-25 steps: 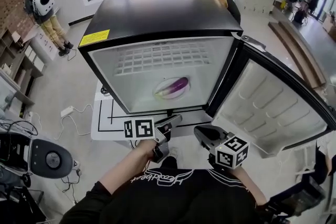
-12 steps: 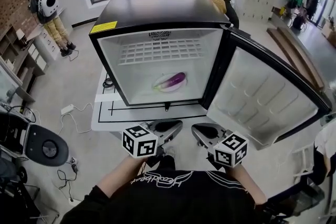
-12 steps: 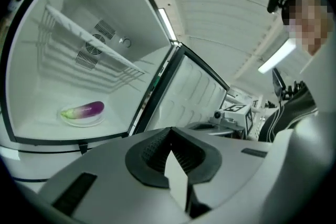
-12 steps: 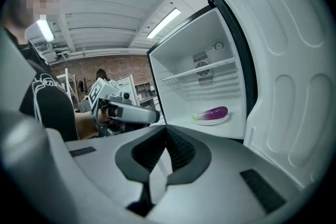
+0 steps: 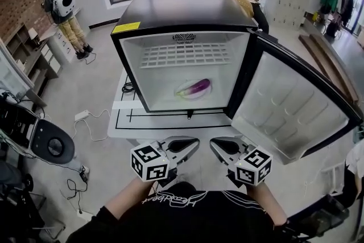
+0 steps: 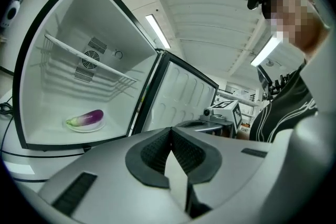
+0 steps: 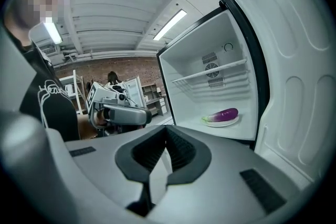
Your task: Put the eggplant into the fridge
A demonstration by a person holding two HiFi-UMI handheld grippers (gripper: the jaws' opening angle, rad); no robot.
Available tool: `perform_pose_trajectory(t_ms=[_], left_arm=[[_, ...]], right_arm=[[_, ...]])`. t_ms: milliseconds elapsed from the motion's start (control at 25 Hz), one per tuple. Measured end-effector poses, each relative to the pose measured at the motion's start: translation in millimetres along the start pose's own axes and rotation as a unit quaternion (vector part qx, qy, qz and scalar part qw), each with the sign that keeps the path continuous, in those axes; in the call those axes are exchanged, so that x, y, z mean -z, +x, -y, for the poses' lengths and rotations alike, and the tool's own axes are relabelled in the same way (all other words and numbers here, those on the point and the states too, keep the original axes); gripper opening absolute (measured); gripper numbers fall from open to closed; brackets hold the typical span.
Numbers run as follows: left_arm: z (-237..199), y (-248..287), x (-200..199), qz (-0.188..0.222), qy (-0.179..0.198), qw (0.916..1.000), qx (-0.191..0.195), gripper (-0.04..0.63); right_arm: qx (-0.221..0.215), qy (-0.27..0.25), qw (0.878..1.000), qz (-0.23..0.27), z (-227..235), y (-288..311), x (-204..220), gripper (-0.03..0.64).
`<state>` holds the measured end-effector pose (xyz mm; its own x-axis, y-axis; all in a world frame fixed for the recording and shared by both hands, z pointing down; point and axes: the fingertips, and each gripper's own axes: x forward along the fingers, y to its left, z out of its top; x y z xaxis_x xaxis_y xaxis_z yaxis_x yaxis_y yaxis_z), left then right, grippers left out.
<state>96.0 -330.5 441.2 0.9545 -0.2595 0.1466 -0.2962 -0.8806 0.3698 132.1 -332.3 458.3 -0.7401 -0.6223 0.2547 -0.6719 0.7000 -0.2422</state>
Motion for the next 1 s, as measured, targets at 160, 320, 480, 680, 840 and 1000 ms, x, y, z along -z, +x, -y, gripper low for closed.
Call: perform_pose_trajectory(t_ms=[160,320,480,680,840,1000], left_arm=[[3.6,-6.3,1.1,-0.004,0.018,0.9998,0.002,0.009],[0.6,-21.5,2.4,-0.005,0.021,0.9998,-0.003,0.009],[-3.7,-46.3,5.3,-0.004,0.018,0.9998,-0.008,0.008],[-5.5,-87.8,11.4,-0.004,0.007,0.9999,-0.013,0.009],[4.9,-114.7,13.4,-0.001,0.012,0.9999,0.007,0.008],[16.0,-136.7,16.5,-0.003,0.016,0.9998,0.013,0.008]], right_arm=[[0.000,0.006,1.000,0.010,-3.2,3.9,-0.3,0.006],[0.005,0.013,1.000,0.011,-9.6,9.3,2.4,0.006],[0.007,0.019,1.000,0.001,-28.2,19.9,9.2,0.006],[0.006,0.022,1.000,-0.004,-64.5,37.7,12.9,0.006],[0.011,0.018,1.000,0.004,-92.2,45.4,10.1,0.006],[0.016,0.013,1.000,0.006,-120.7,50.1,10.9,0.006]])
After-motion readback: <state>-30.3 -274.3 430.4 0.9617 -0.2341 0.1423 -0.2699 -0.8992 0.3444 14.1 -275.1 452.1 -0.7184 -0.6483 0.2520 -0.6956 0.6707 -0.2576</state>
